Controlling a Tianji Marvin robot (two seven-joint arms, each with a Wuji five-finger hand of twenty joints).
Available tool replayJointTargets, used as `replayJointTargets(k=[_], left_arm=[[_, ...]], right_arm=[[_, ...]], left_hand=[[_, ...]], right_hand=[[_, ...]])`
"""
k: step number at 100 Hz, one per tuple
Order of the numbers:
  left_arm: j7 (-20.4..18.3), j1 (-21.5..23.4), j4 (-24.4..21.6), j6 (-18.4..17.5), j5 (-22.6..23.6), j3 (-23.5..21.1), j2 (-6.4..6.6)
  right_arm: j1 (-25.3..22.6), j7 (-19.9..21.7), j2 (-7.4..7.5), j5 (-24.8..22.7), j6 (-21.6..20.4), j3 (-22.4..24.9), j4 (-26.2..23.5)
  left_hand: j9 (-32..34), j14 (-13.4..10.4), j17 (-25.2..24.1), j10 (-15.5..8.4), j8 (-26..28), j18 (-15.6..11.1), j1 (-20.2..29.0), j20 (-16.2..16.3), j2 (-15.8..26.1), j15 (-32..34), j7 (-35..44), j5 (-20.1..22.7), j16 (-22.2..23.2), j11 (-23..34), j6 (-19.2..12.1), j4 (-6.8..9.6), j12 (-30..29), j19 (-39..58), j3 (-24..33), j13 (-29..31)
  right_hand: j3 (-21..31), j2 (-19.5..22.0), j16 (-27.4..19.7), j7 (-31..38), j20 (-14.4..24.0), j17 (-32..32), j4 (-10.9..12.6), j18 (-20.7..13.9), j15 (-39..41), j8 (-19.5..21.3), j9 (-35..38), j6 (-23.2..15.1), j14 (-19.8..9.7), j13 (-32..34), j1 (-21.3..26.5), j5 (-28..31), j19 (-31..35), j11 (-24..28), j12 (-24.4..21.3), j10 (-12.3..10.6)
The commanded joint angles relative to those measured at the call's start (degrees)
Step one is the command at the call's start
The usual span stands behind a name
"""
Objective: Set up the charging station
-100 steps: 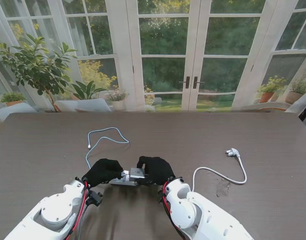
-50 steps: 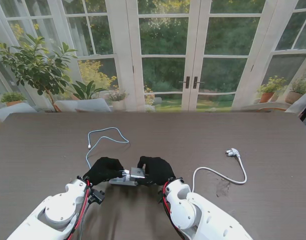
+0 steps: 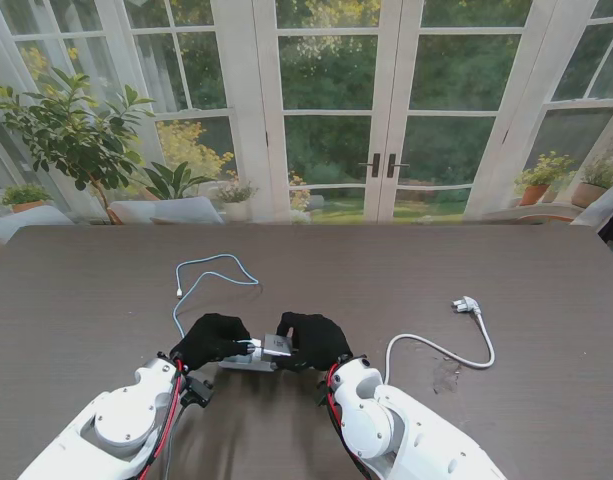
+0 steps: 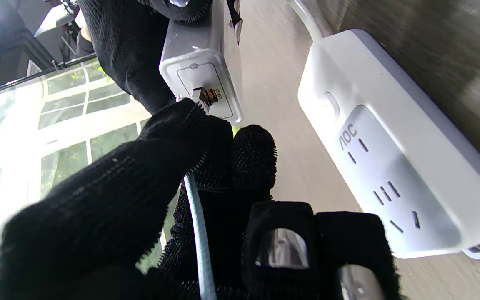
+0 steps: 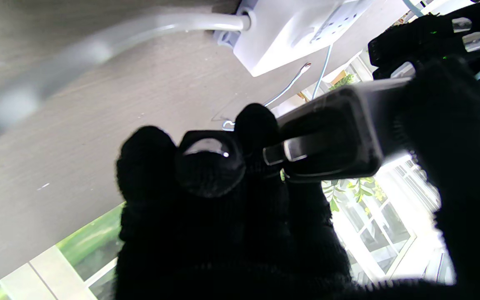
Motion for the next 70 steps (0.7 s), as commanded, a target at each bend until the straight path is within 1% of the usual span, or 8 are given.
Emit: replayJointTargets(k=[1,18,34,45,52,59,66,70], left_arm=[[-1.2,0.0,0.1,-0.2,-0.2,0.7,-0.9],[0.2,-0.2,0.7,-0.9,-0.3,1.3,-1.3],[1.3,-0.4,1.1,-1.2,0.0,1.7,-1.57],[0.8,-0.2,0.4,-0.4,0.8,1.3,-1.25],[-1.5,0.1,-0.2,0.5,0.8,0.8,-0.68],[-5.0,0.3,-0.9,1.7,0.6,0.1,0.14],[-7.4,0.4,-1.4,2.6,0.2,-0.4,0.66],[-8.4,0.5,-1.6,2.9,0.1,-0.7,0.94]], right_arm=[[-0.3,0.7,-1.08,0.3,-0.4,-0.3,-1.2],[-0.3,0.2,-1.34,0.7,-0.4,-0.4,-1.1],[-0.3,0.3,-1.29,0.6,-0.3,-0.4,-1.2],[-0.2,0.4,-1.23,0.5,-0.2,-0.4,-1.1],[-0.1,0.5,-1.18,0.5,-0.1,-0.3,-1.1],[-0.1,0.6,-1.16,0.5,0.0,-0.3,-1.1],[-0.2,0.6,-1.13,0.5,0.2,-0.2,-1.2],[-0.2,0.7,-1.09,0.4,0.2,-0.2,-1.3]], left_hand=[[6.2,-7.9,3.4,5.6,1.6,-17.0,3.9,1.4,-4.8,8.1,2.6,4.7,0.7,2.5,1.8,-1.6,-1.3,16.2,2.6,0.4],[6.8,-6.5,3.4,7.5,2.3,-15.6,4.9,2.3,-8.2,8.7,3.9,5.4,0.7,4.5,3.6,-1.69,-2.6,16.2,5.1,0.4],[6.9,-6.3,3.4,7.5,2.3,-15.5,4.5,2.8,-9.0,9.0,4.3,5.3,0.7,5.7,3.6,-1.71,-3.3,16.2,6.3,0.4],[6.1,-6.6,3.4,5.2,0.8,-15.9,3.2,2.9,-5.5,9.0,2.8,4.8,0.7,6.1,1.9,-1.69,-4.0,16.2,4.6,0.3],[5.3,-6.7,3.4,3.6,1.1,-15.7,2.6,2.0,-1.3,8.6,1.5,3.6,0.6,5.0,0.7,-0.65,-3.4,16.2,1.1,0.4],[3.4,-6.7,3.3,2.1,4.4,-15.2,2.2,1.2,3.7,7.9,-0.9,0.8,0.5,2.8,-1.3,0.36,-0.2,16.2,-2.1,0.4],[1.6,-7.3,3.3,0.7,10.8,-14.9,1.5,0.2,4.3,6.9,-1.9,-2.5,0.4,1.0,-3.1,0.69,2.0,16.2,-4.8,0.4],[-0.3,-8.7,3.3,0.0,13.6,-16.2,-1.0,-0.7,3.1,6.1,-2.3,-4.8,0.3,0.6,-3.7,0.37,2.8,16.2,-8.2,0.4]], right_hand=[[11.2,5.9,-36.0,10.0,0.9,1.3,4.6,-2.2,1.8,5.3,2.5,-14.0,-1.6,2.0,8.6,10.3,1.3,0.5,0.7,-2.9],[11.4,5.8,-35.8,10.0,0.8,1.5,4.6,-2.2,2.1,5.3,2.6,-13.9,-1.5,1.9,8.7,10.4,1.1,0.4,0.7,-2.7],[11.4,5.8,-35.7,9.9,0.9,1.5,4.6,-2.2,2.2,5.3,2.6,-14.0,-1.5,1.9,8.6,10.5,1.1,0.4,0.7,-2.8],[11.3,5.8,-35.7,9.9,0.9,1.5,4.6,-2.2,2.2,5.3,2.6,-14.0,-1.5,1.9,8.6,10.5,1.1,0.4,0.8,-2.8],[11.3,5.8,-35.7,9.9,0.9,1.5,4.6,-2.2,2.2,5.4,2.5,-14.0,-1.4,1.9,8.7,10.5,1.1,0.4,0.8,-2.7],[11.3,5.8,-35.7,9.9,0.9,1.5,4.6,-2.2,2.2,5.4,2.5,-14.0,-1.4,1.9,8.6,10.5,1.1,0.4,0.8,-2.7],[11.3,5.9,-35.7,9.9,0.9,1.4,4.6,-2.1,2.1,5.4,2.4,-14.0,-1.3,1.9,8.6,10.5,1.0,0.4,0.8,-2.7],[11.3,6.0,-35.7,9.9,0.9,1.3,4.6,-2.1,2.1,5.4,2.4,-14.0,-1.4,1.9,8.6,10.4,1.0,0.4,0.8,-2.8]])
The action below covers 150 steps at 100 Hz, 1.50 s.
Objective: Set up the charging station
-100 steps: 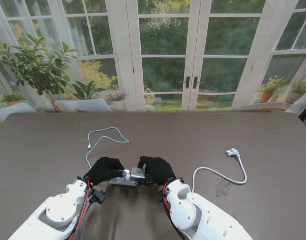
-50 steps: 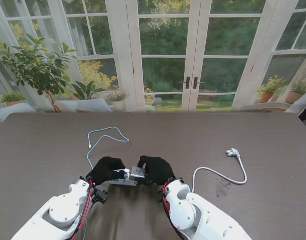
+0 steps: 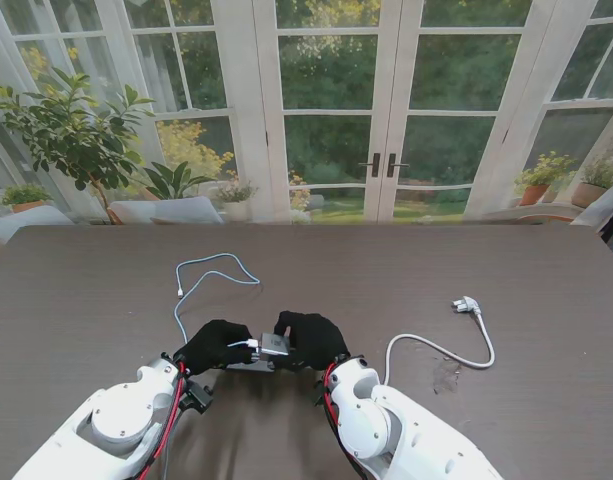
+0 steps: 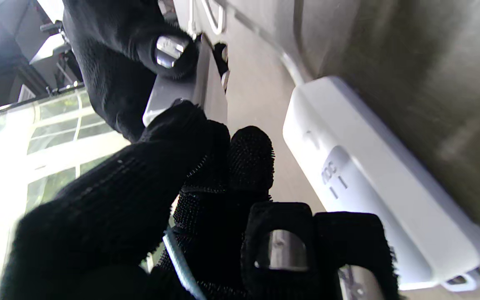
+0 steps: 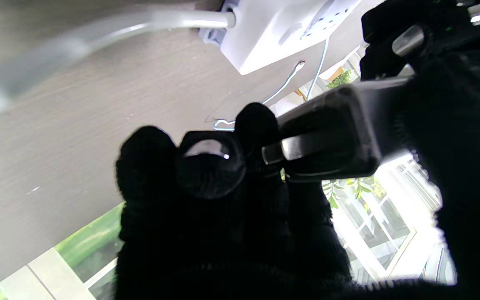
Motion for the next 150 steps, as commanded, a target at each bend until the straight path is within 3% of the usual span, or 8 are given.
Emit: replayJointTargets(k=[1,21,36,47,63,102,123,150], left_arm=[[-1.9,0.5,-1.0,0.3,-0.4,0.0,0.56],[-4.4,0.6,-1.1,1.9,-1.1,-0.7,1.03],[-5.3,0.5,-0.8,3.1,-3.2,-0.9,0.88],[-5.6,0.5,-0.7,3.5,-3.1,-1.0,0.95],[-5.9,0.9,-1.1,4.2,-3.3,-1.7,0.99],[-10.4,0.9,-0.3,4.2,-8.7,-2.5,1.24],[-11.3,1.0,-0.5,5.2,-8.4,-2.8,1.44],[-10.4,1.2,-0.7,7.1,-11.0,-2.7,0.79]], right_arm=[[-0.1,1.0,-0.52,-0.2,0.0,-0.2,-1.1],[-0.3,1.4,-0.38,-0.2,0.3,0.0,-1.4],[-0.5,1.7,-0.22,-0.2,0.6,0.1,-1.8],[-0.6,1.9,-0.13,-0.3,0.7,0.3,-2.0],[-0.7,2.0,-0.05,-0.3,0.9,0.4,-2.1],[-0.8,2.2,0.06,-0.4,0.9,0.4,-2.3],[-0.9,2.3,0.12,-0.3,1.0,0.6,-2.4],[-0.9,2.3,0.14,-0.4,0.8,0.6,-2.4]], left_hand=[[0.2,-8.5,3.3,0.9,4.9,-15.7,-2.8,-1.3,-0.9,5.4,-0.1,-2.3,0.3,-0.4,-3.1,0.78,1.4,16.2,-5.3,0.4],[-3.8,-12.0,3.2,0.9,15.5,-15.7,-25.7,-5.6,2.1,2.1,1.8,-4.9,-0.2,2.9,-1.7,2.2,-3.9,16.2,-7.7,0.5],[-4.4,-8.0,2.7,2.3,15.3,-12.2,-34.9,-8.6,7.8,-1.1,1.8,-4.8,-1.0,2.5,-1.8,1.58,-4.0,16.2,-10.1,0.4],[-5.1,-2.4,1.8,2.3,15.6,-7.7,-33.0,-16.1,9.5,-7.3,1.7,-4.9,-2.6,2.2,-2.1,2.67,-3.8,16.2,-12.7,0.5],[-6.5,2.4,1.0,3.3,16.6,-3.8,-23.7,-21.5,17.8,-13.2,2.6,-5.2,-3.2,2.0,-1.8,8.88,-2.9,16.0,-23.5,0.4],[-8.8,6.9,0.2,5.0,18.0,2.1,-23.4,-25.9,20.6,-23.4,3.0,-4.9,-2.0,1.0,-1.0,17.49,-1.3,10.8,-11.6,0.3],[-6.6,7.6,0.1,4.6,11.8,3.2,-18.2,-26.3,8.1,-25.2,10.4,-5.5,-1.1,2.0,-4.0,10.8,-0.2,10.6,10.3,0.3],[-3.4,8.9,0.2,4.9,8.6,4.8,-9.6,-25.5,12.4,-22.5,7.4,-3.7,-0.8,3.8,-0.7,3.66,1.2,12.2,3.6,0.3]], right_hand=[[11.3,6.7,-35.7,9.8,0.8,1.0,4.6,-2.1,1.5,5.3,2.3,-13.9,-1.4,1.9,8.6,9.9,1.0,1.1,0.8,-2.9],[11.2,6.8,-35.8,9.8,0.8,0.9,4.7,-2.0,1.4,5.4,2.2,-13.9,-1.2,1.9,8.7,9.9,1.0,1.0,0.9,-2.7],[11.2,6.9,-35.7,9.8,0.9,0.9,4.7,-1.9,1.4,5.4,2.2,-13.8,-1.3,1.9,8.6,9.8,1.0,1.0,0.9,-2.8],[11.1,6.9,-35.7,9.8,0.9,0.9,4.7,-1.8,1.4,5.5,2.2,-13.8,-1.2,1.9,8.7,9.8,1.0,1.1,0.9,-2.7],[11.1,6.9,-35.7,9.8,0.9,0.8,4.7,-1.9,1.4,5.5,2.2,-13.8,-1.3,1.9,8.6,9.8,1.1,1.1,0.9,-2.8],[11.0,7.0,-35.7,9.8,1.0,0.8,4.7,-1.9,1.4,5.6,2.1,-13.8,-1.3,1.9,8.5,9.6,1.1,1.1,0.8,-2.8],[10.9,7.0,-35.8,9.8,1.1,0.8,4.7,-1.9,1.3,5.6,2.1,-13.8,-1.2,1.9,8.5,9.6,1.1,1.1,0.8,-2.8],[10.9,7.0,-35.7,9.8,1.1,0.8,4.8,-1.9,1.4,5.6,2.1,-13.9,-1.3,1.9,8.5,9.6,1.1,1.1,0.8,-2.8]])
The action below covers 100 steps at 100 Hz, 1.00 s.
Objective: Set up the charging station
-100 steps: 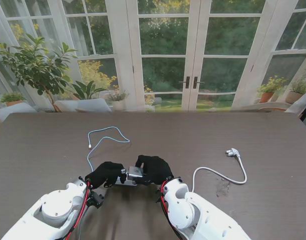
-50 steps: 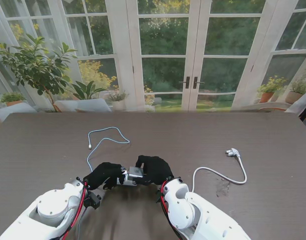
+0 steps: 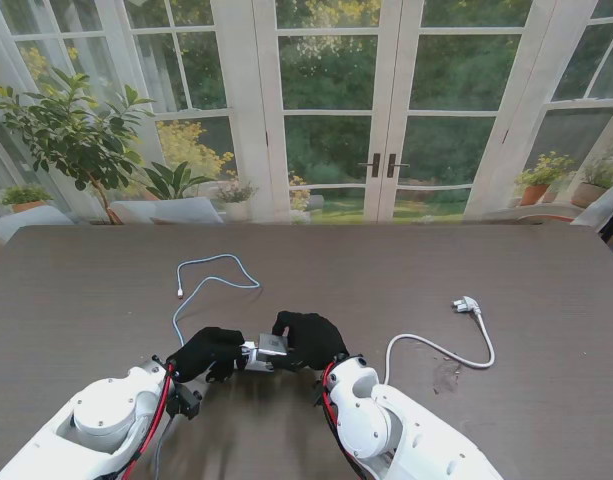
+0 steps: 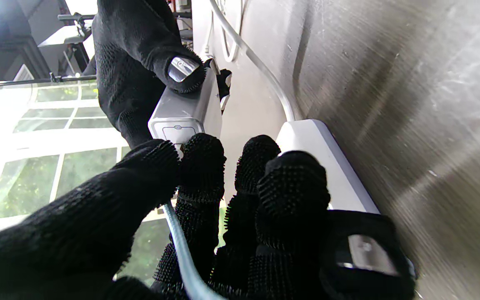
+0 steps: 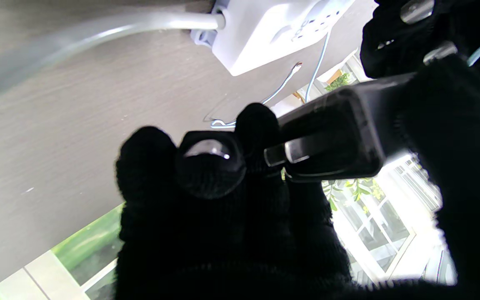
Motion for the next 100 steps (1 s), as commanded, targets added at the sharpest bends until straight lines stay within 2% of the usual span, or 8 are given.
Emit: replayJointTargets(k=[1,17,32,48,71,84,90,100], left_arm=[[-0.9,0.3,-0.2,0.6,-1.1,0.0,-0.57],[-1.4,0.0,0.2,0.3,-1.3,0.1,-0.49],[-0.5,-0.1,0.3,-0.5,-1.7,0.2,-0.78],[1.0,0.0,0.2,-0.5,-2.6,0.3,-1.24],[1.0,-0.1,0.5,-0.8,-3.3,0.4,-1.39],[1.0,-0.2,0.5,-0.4,-3.7,0.4,-1.45],[0.3,-0.5,0.5,0.0,-3.7,0.5,-1.32],[-1.3,-1.1,0.7,0.6,-3.9,0.7,-1.05]], right_arm=[[-0.3,0.8,-0.14,-0.2,-0.1,0.0,-0.6],[-0.2,0.6,-0.2,-0.2,-0.3,-0.1,-0.4],[-0.2,0.4,-0.25,-0.2,-0.3,-0.1,-0.4],[-0.2,0.5,-0.16,-0.5,-0.4,-0.2,-0.4],[-0.2,0.4,-0.15,-0.6,-0.3,-0.1,-0.4],[-0.1,0.5,-0.09,-0.7,-0.4,-0.2,-0.4],[-0.1,0.4,-0.08,-0.9,-0.5,-0.2,-0.4],[-0.1,0.3,0.0,-1.3,-1.0,-0.4,-0.4]], left_hand=[[2.9,2.6,0.9,0.2,-1.1,-0.9,3.1,0.2,2.1,2.3,-1.3,1.7,1.3,1.3,0.6,-2.87,1.1,12.2,-2.8,1.3],[3.9,1.1,1.0,0.2,-5.0,-1.3,7.2,0.4,3.2,3.2,-5.5,3.6,1.3,0.6,2.3,-5.4,0.2,12.6,-7.4,1.4],[6.8,-0.9,1.4,2.1,-11.1,-4.2,8.7,2.5,-0.5,10.4,-6.5,7.6,2.7,1.1,4.3,-7.01,-1.3,15.9,-5.8,1.5],[10.6,-5.2,2.2,3.3,-12.0,-6.3,9.9,9.9,-3.4,21.7,-6.0,9.5,4.0,3.4,6.7,-9.21,-0.9,16.1,-2.5,1.5],[11.3,-13.5,3.3,2.5,-11.2,-13.0,10.7,19.4,-4.2,30.4,-7.5,10.1,4.2,9.8,7.6,-8.62,-0.3,16.1,-2.6,1.5],[11.6,-13.4,3.5,3.3,-13.2,-14.2,10.9,22.7,-6.9,32.2,-6.8,10.8,3.9,13.6,8.7,-9.86,-1.6,16.1,0.9,1.5],[11.7,-14.8,3.5,3.5,-14.0,-14.6,10.7,23.3,-8.3,32.5,-6.2,11.3,3.8,14.9,9.2,-10.59,-2.5,16.1,2.8,1.5],[11.9,-14.6,3.6,4.8,-15.3,-15.3,10.9,24.2,-10.8,33.1,-5.7,12.3,3.8,16.3,10.1,-11.48,-3.9,16.1,4.9,1.5]], right_hand=[[10.9,7.0,-35.7,9.8,0.8,0.8,4.8,-1.9,1.4,5.6,2.1,-13.9,-1.3,1.9,8.6,9.6,1.1,1.1,0.7,-2.6],[11.0,7.1,-35.7,9.8,0.9,0.9,4.8,-2.1,1.5,5.5,2.1,-13.8,-1.3,1.9,8.6,9.7,1.2,1.1,0.7,-2.6],[10.9,7.0,-35.7,9.8,0.8,0.9,4.8,-2.2,1.5,5.5,2.1,-13.8,-1.4,1.9,8.6,9.7,1.3,1.1,0.7,-2.6],[11.0,7.0,-35.7,9.8,0.8,1.0,4.8,-2.3,1.6,5.5,2.2,-13.9,-1.3,1.9,8.6,9.7,1.3,1.1,0.7,-2.5],[11.0,7.0,-35.7,9.8,0.8,1.0,4.8,-2.3,1.5,5.5,2.1,-14.0,-1.3,1.9,8.6,9.7,1.3,1.1,0.7,-2.6],[10.9,6.9,-35.7,9.8,0.8,1.0,4.8,-2.3,1.5,5.5,2.2,-14.0,-1.4,1.9,8.6,9.8,1.3,1.1,0.7,-2.6],[11.0,6.9,-35.7,9.8,0.8,1.0,4.8,-2.3,1.5,5.5,2.2,-14.0,-1.4,1.9,8.6,9.8,1.3,1.1,0.7,-2.6],[11.0,6.9,-35.7,9.7,0.8,1.1,4.7,-2.6,1.5,5.5,2.2,-14.1,-1.6,1.9,8.5,9.8,1.3,1.1,0.7,-2.8]])
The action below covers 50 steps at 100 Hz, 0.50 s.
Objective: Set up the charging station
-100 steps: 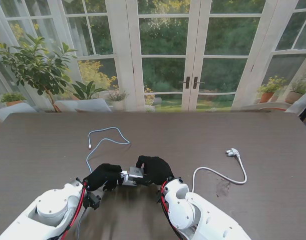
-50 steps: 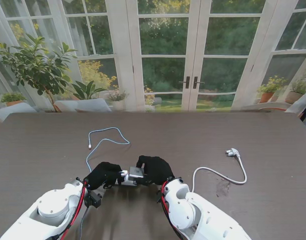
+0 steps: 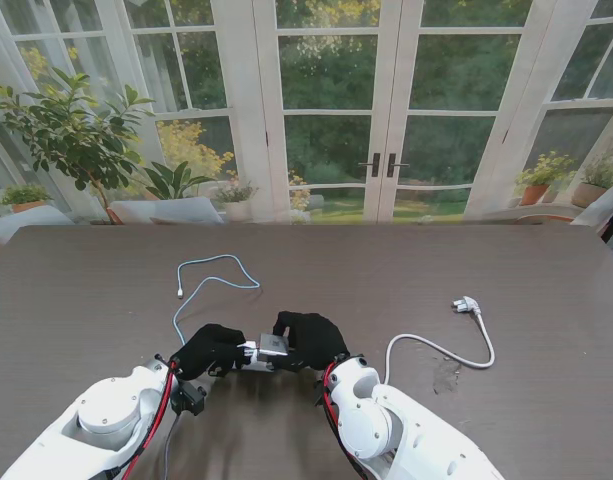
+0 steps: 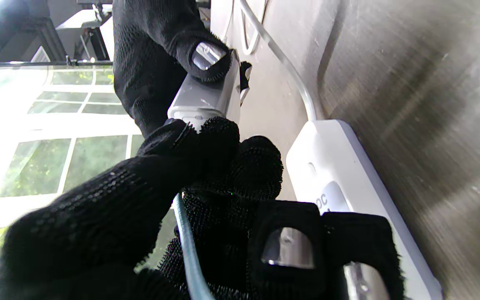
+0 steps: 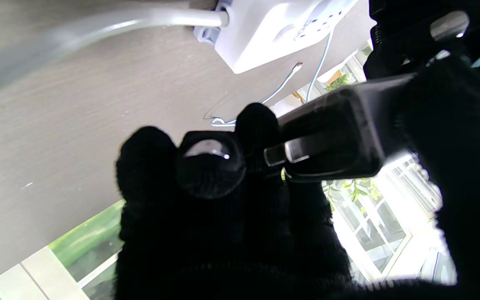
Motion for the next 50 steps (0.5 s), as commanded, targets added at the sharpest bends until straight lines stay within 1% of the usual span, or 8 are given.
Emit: replayJointTargets(k=[1,25,30,33,42,44,46,50], left_arm=[[-2.2,-0.5,-0.1,0.6,-0.3,0.2,-0.06],[-5.1,-1.1,-0.5,2.1,-0.3,-0.4,0.57],[-5.3,-1.1,-0.6,2.3,-0.2,-0.6,0.64],[-5.9,-1.1,-0.7,2.4,0.0,-0.8,0.82],[-6.8,-1.0,-0.7,2.4,0.9,-1.2,1.17],[-7.4,-1.0,-0.7,2.5,0.9,-1.3,1.3],[-7.6,-1.0,-0.7,2.4,1.0,-1.4,1.38],[-7.5,-0.9,-0.6,2.1,1.4,-1.5,1.43]], right_arm=[[-0.1,0.5,-0.18,-0.5,-0.8,-0.3,-0.4],[0.2,0.2,-0.04,-1.3,-1.9,-0.5,-0.1],[0.1,0.3,-0.01,-1.4,-1.9,-0.5,-0.1],[0.1,0.3,0.0,-1.4,-1.9,-0.5,-0.1],[0.0,0.3,0.01,-1.3,-1.8,-0.5,-0.2],[0.0,0.3,0.01,-1.3,-1.8,-0.5,-0.2],[0.0,0.3,0.01,-1.3,-1.8,-0.5,-0.2],[-0.1,0.4,0.02,-1.3,-1.7,-0.4,-0.3]], left_hand=[[6.3,-12.0,3.4,6.2,-0.7,-14.0,2.8,1.3,-4.5,9.1,0.7,3.4,0.4,6.8,5.5,-1.12,-1.2,15.7,4.5,1.1],[6.4,-12.1,3.5,7.8,-1.9,-15.2,4.1,3.0,-6.6,10.0,1.6,4.4,0.6,8.3,7.0,-1.55,-2.8,15.7,5.0,1.1],[6.4,-12.0,3.6,7.5,-2.0,-15.2,3.9,3.2,-6.3,10.1,1.6,4.2,0.6,8.5,6.8,-1.6,-3.0,15.7,5.0,1.1],[6.2,-12.0,3.5,6.4,-1.9,-15.2,3.2,3.3,-4.8,10.0,1.4,3.4,0.6,8.3,6.0,-1.58,-3.3,15.7,4.7,1.1],[6.0,-11.3,3.4,3.4,0.8,-13.9,3.1,1.1,1.4,8.6,-1.4,2.0,0.2,7.9,4.1,1.7,-3.3,15.7,-3.3,1.1],[5.9,-9.9,3.3,2.7,1.8,-13.0,3.2,-0.5,3.6,7.6,-2.6,1.3,0.0,6.8,2.9,2.87,-3.0,15.7,-6.2,1.2],[5.8,-10.0,3.1,1.8,2.6,-12.4,2.9,-2.0,4.9,6.7,-3.2,0.5,-0.3,5.7,1.8,3.62,-2.8,15.7,-7.9,1.1],[5.4,-9.9,3.0,0.7,3.4,-11.9,2.9,-4.3,4.7,5.1,-3.3,-1.2,-0.6,4.1,-1.3,4.49,-1.6,15.7,-10.1,1.1]], right_hand=[[11.0,6.9,-35.7,9.7,0.8,1.1,4.8,-2.7,1.5,5.5,2.2,-14.1,-1.6,1.9,8.6,9.8,1.3,1.0,0.7,-2.7],[11.1,6.9,-35.6,9.7,0.7,1.4,4.7,-3.5,1.6,5.5,2.3,-14.5,-1.9,1.9,8.5,9.9,1.2,1.0,0.7,-2.8],[11.1,6.8,-35.6,9.7,0.7,1.4,4.7,-3.6,1.6,5.5,2.3,-14.4,-1.8,1.9,8.5,9.9,1.2,1.0,0.7,-2.9],[11.1,6.8,-35.6,9.7,0.7,1.4,4.7,-3.6,1.6,5.5,2.3,-14.4,-1.9,1.9,8.5,9.9,1.2,1.0,0.7,-2.9],[11.0,6.9,-35.6,9.7,0.7,1.4,4.7,-3.6,1.6,5.5,2.3,-14.4,-1.8,1.9,8.4,9.9,1.2,1.0,0.7,-2.9],[11.0,6.9,-35.6,9.7,0.7,1.4,4.7,-3.6,1.6,5.5,2.3,-14.4,-1.8,1.9,8.4,9.9,1.2,1.0,0.7,-2.9],[11.1,6.9,-35.6,9.7,0.7,1.4,4.7,-3.6,1.6,5.5,2.2,-14.5,-1.7,1.9,8.5,9.9,1.2,1.0,0.7,-2.8],[11.1,6.9,-35.6,9.7,0.7,1.4,4.7,-3.5,1.6,5.5,2.2,-14.5,-1.7,1.9,8.5,9.9,1.2,1.0,0.7,-2.8]])
